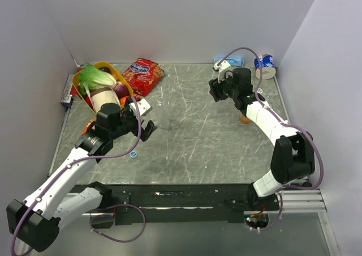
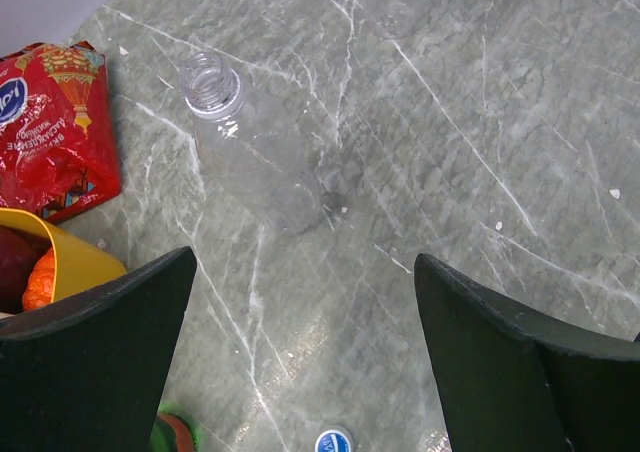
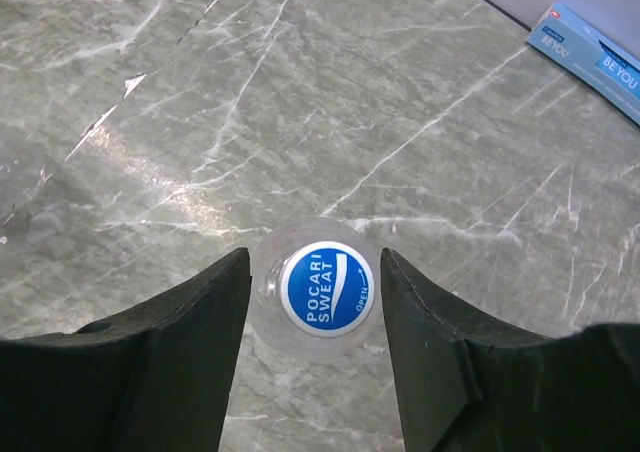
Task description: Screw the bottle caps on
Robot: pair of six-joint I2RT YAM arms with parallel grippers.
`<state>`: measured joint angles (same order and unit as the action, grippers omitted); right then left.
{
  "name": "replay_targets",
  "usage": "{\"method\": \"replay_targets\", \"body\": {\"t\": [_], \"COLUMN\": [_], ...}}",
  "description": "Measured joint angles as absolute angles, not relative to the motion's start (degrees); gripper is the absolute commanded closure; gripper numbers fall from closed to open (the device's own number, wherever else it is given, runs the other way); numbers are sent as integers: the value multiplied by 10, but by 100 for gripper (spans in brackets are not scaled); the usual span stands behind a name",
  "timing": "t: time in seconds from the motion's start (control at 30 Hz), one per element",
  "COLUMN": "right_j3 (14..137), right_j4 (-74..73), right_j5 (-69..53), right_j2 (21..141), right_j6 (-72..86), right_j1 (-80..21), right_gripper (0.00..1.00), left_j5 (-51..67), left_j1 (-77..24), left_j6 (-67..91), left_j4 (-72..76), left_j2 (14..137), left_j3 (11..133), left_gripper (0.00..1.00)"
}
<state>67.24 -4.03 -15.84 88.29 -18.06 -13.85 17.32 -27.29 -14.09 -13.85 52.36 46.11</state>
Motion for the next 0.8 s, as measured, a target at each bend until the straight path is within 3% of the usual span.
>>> {"method": "replay_targets", "body": {"t": [0.07, 0.13, 0.23, 0.37, 0.6, 0.8], "right_j3": [672, 672, 673, 706, 807, 806], "right_j4": [-41, -44, -47, -79, -92, -84], "right_j5": [-158, -158, -157, -158, -198, -273], "right_j2": [883, 883, 883, 883, 846, 849], "right_j6": [-180, -180, -175, -153, -119, -161], "right_j1": [-138, -138, -138, -138, -170, -293], "right_gripper": [34, 20, 11, 5, 7, 7], "left_j5": [174, 176, 178, 180, 181, 179], "left_j1": [-273, -273, -272, -272, -251, -195], "left_j6": [-141, -141, -141, -141, -134, -104], "left_j4": [-137, -136, -136, -136, -135, -129], "left_j2": [524, 524, 524, 524, 519, 494], "left_j3": [461, 461, 461, 461, 461, 467], "left_gripper": [4, 4, 4, 4, 4, 4]}}
